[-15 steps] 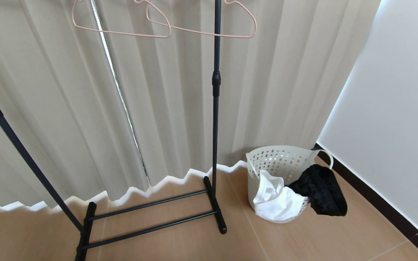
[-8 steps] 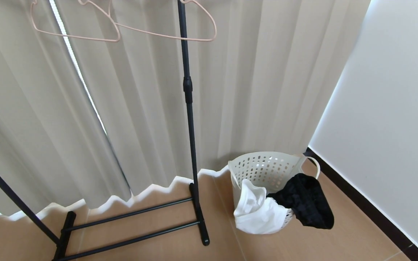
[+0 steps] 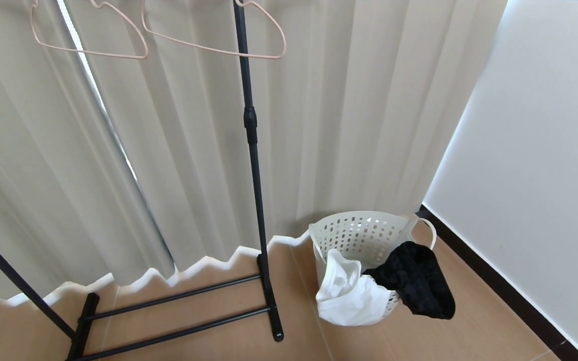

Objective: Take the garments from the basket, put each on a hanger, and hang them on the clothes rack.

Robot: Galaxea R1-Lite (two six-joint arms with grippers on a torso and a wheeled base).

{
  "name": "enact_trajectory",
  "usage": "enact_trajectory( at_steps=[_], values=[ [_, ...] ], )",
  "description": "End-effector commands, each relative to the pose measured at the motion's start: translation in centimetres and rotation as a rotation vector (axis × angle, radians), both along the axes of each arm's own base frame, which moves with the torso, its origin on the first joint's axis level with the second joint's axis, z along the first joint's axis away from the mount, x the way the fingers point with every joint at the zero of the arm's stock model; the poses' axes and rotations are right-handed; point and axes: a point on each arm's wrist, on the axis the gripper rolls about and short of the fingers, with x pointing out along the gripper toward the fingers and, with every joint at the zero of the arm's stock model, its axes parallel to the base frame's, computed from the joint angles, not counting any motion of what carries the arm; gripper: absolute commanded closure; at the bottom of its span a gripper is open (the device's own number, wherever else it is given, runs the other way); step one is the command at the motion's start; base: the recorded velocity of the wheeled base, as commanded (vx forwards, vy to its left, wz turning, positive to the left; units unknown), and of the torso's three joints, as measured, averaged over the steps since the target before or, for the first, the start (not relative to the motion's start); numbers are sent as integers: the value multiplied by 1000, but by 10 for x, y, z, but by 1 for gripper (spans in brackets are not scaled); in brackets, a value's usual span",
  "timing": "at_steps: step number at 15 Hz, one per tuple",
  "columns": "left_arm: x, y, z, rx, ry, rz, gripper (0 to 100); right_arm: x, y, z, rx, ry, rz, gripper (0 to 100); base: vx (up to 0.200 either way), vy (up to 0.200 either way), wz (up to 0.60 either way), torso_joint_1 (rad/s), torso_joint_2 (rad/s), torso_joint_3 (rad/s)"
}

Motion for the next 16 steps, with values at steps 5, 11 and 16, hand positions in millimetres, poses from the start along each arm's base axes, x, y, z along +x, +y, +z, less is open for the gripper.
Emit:
enact_trajectory(
  at_steps=[5, 11, 16],
  values=[
    [0, 0, 0, 1, -1, 0, 0, 0, 0, 0, 4, -1, -1, 0, 0, 0, 0, 1, 0, -70],
    [0, 0, 0, 1, -1, -2, 0, 0, 0, 0, 2, 1, -1, 0, 0, 0, 0, 3, 0, -191],
    [0, 0, 0, -1, -1, -2, 0, 0, 0, 0, 1, -1, -1, 0, 0, 0, 0, 3, 4, -200]
  ],
)
